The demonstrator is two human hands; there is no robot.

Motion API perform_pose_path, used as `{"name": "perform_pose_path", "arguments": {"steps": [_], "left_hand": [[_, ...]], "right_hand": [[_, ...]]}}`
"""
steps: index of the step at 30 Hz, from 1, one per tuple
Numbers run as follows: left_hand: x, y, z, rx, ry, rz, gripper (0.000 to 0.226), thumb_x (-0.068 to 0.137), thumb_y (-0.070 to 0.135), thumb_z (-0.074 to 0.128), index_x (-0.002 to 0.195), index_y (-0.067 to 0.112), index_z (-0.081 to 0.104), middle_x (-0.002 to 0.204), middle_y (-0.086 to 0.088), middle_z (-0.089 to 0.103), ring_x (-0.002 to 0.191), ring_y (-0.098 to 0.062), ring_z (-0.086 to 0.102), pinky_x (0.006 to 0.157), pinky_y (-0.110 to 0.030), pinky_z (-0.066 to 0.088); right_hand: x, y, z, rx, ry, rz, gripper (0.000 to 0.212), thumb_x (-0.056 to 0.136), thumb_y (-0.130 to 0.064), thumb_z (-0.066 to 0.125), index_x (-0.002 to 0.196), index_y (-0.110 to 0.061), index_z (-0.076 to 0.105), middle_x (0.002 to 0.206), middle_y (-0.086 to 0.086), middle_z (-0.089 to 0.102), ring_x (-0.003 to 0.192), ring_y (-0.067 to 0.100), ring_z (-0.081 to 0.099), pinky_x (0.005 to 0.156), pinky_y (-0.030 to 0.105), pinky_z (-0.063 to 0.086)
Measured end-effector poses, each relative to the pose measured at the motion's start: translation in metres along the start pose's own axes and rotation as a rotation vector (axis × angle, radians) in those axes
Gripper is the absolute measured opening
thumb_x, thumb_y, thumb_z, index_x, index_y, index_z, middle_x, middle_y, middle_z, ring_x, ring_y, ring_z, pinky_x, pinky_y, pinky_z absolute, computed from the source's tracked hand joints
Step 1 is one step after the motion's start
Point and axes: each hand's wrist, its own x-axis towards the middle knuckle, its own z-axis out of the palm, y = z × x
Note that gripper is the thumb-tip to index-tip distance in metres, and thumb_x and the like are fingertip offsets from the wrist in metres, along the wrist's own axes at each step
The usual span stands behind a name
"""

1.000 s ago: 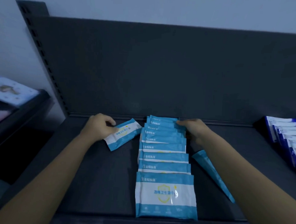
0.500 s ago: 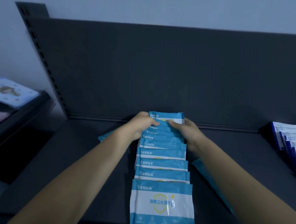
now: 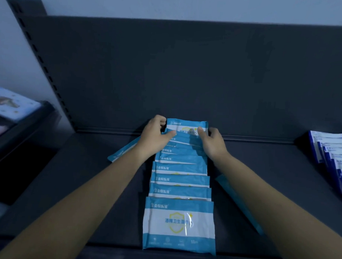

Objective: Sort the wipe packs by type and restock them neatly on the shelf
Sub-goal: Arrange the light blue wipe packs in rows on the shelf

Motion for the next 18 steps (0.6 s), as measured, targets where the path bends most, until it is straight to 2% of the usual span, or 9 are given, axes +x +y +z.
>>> {"name": "perform_pose_path", "arguments": {"steps": [2, 3, 5, 7, 10, 13, 16, 18], "left_hand": [[-0.016, 0.008, -0.018, 0.202, -0.100, 0.177, 0.052, 0.088, 0.043, 0.063, 0.130, 0.016, 0.047, 0.129, 0.005, 0.046, 0.122, -0.012, 0.042, 0.100, -0.026, 0.037], [-0.026, 0.012, -0.027, 0.281, -0.195, 0.254, 0.060, 0.085, 0.050, 0.063, 0.133, 0.019, 0.045, 0.133, 0.007, 0.044, 0.126, -0.010, 0.038, 0.103, -0.026, 0.034], [-0.050, 0.020, -0.037, 0.414, -0.404, 0.334, 0.077, 0.077, 0.063, 0.063, 0.140, 0.027, 0.038, 0.140, 0.014, 0.037, 0.131, -0.004, 0.030, 0.107, -0.023, 0.028], [-0.069, 0.019, -0.039, 0.557, -0.517, 0.387, 0.092, 0.071, 0.073, 0.060, 0.147, 0.030, 0.028, 0.150, 0.014, 0.027, 0.138, -0.005, 0.021, 0.114, -0.027, 0.021], [-0.083, 0.012, -0.034, 0.670, -0.556, 0.369, 0.096, 0.077, 0.077, 0.048, 0.153, 0.031, 0.012, 0.160, 0.011, 0.004, 0.147, -0.010, 0.003, 0.120, -0.033, 0.007], [-0.093, 0.011, -0.036, 0.635, -0.490, 0.413, 0.094, 0.078, 0.076, 0.048, 0.153, 0.035, 0.010, 0.160, 0.015, -0.005, 0.147, -0.009, -0.001, 0.118, -0.032, 0.004], [-0.108, 0.011, -0.041, 0.624, -0.527, 0.484, 0.110, 0.062, 0.084, 0.057, 0.151, 0.041, 0.007, 0.158, 0.019, -0.012, 0.145, -0.007, -0.008, 0.118, -0.035, 0.000], [-0.117, 0.009, -0.042, 0.690, -0.593, 0.487, 0.122, 0.056, 0.085, 0.060, 0.152, 0.039, 0.001, 0.157, 0.017, -0.016, 0.144, -0.006, -0.015, 0.116, -0.032, -0.007]], "right_hand": [[-0.010, 0.001, -0.011, -0.075, -0.012, -0.106, 0.037, 0.096, -0.044, 0.049, 0.116, -0.013, 0.050, 0.117, 0.002, 0.051, 0.105, 0.018, 0.053, 0.082, 0.032, 0.046], [-0.018, -0.001, -0.016, -0.112, -0.033, -0.162, 0.041, 0.095, -0.044, 0.049, 0.123, -0.014, 0.050, 0.121, 0.000, 0.049, 0.109, 0.016, 0.051, 0.090, 0.031, 0.044], [-0.040, -0.005, -0.024, -0.222, -0.105, -0.271, 0.046, 0.094, -0.042, 0.054, 0.132, -0.016, 0.049, 0.125, -0.005, 0.045, 0.112, 0.010, 0.047, 0.093, 0.022, 0.034], [-0.060, -0.005, -0.028, -0.371, -0.162, -0.387, 0.051, 0.090, -0.039, 0.060, 0.134, -0.017, 0.049, 0.131, -0.003, 0.046, 0.120, 0.010, 0.045, 0.093, 0.014, 0.028], [-0.085, -0.005, -0.027, -0.565, -0.222, -0.467, 0.058, 0.090, -0.040, 0.061, 0.139, -0.015, 0.046, 0.145, 0.002, 0.040, 0.136, 0.014, 0.035, 0.101, 0.012, 0.021], [-0.108, -0.003, -0.025, -0.660, -0.220, -0.491, 0.061, 0.090, -0.043, 0.058, 0.142, -0.017, 0.042, 0.155, 0.005, 0.028, 0.144, 0.018, 0.021, 0.115, 0.024, 0.015], [-0.131, -0.001, -0.029, -0.639, -0.303, -0.476, 0.067, 0.087, -0.047, 0.062, 0.145, -0.023, 0.039, 0.158, 0.000, 0.019, 0.147, 0.014, 0.012, 0.116, 0.027, 0.015], [-0.144, 0.002, -0.033, -0.639, -0.360, -0.461, 0.074, 0.083, -0.049, 0.066, 0.147, -0.026, 0.035, 0.159, -0.003, 0.016, 0.147, 0.011, 0.009, 0.117, 0.026, 0.014]]}}
